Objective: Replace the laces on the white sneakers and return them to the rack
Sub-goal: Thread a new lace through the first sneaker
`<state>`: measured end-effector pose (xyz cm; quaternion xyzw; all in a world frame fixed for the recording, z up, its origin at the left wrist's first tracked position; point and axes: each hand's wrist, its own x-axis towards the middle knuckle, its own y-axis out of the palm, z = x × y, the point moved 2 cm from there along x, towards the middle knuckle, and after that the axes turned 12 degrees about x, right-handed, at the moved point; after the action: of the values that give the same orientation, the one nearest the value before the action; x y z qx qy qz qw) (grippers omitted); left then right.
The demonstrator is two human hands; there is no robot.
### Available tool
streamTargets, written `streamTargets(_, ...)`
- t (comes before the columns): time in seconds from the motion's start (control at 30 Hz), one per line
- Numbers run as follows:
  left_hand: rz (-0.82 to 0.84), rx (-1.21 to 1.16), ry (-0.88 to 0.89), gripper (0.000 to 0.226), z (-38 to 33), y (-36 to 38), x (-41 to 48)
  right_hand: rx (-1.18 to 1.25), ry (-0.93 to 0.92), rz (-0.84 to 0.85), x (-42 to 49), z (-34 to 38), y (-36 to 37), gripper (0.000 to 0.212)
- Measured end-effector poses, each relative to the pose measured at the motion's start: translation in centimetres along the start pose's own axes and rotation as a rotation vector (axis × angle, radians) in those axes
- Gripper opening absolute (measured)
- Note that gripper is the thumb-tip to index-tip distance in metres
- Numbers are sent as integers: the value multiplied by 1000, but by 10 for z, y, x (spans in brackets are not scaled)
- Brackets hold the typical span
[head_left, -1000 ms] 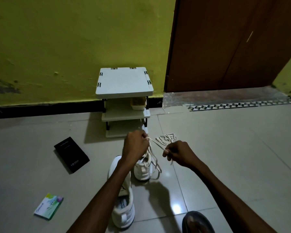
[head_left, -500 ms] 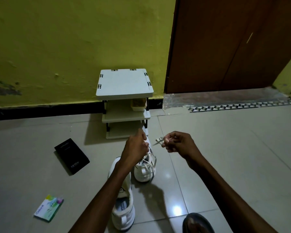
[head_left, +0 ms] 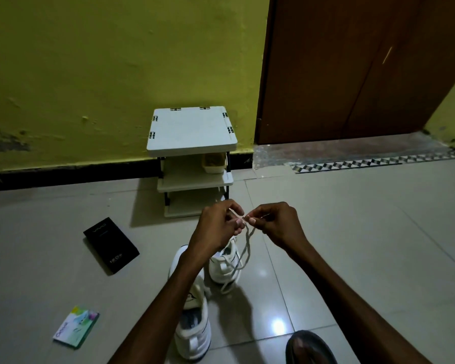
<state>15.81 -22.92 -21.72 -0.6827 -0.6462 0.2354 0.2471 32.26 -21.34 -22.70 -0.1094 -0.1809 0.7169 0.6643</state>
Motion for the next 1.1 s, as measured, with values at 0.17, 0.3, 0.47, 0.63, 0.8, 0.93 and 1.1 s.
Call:
streamTargets(0.17,-8,98,85,13,-6,1,-5,-212,-115,23,1,10,3,14)
streamTargets(0.3,0,131,151,10,-6,-4,-5,-165,-40,-24,-1,16,1,28)
streamTargets(0.47,16,136,183,11,-10,-2,-7,-115,5,-16,-1,20,-2,31)
streamTargets(0.63,-29,82,167,11,-11,0,-8,-225,-53,-2,0,19,-2,22)
streamTargets(0.8,-136,-79,128,14,-12,-4,-8,-272,-185,105,3,10,2,20)
streamTargets(0.93,-153,-111,92,10,-14,-5,-9,-264,-191,92,3,8,7,30)
streamTargets(1.1,-216,8,71,10,-10,-7,-9,-277,-203,127,-5,19,12,27)
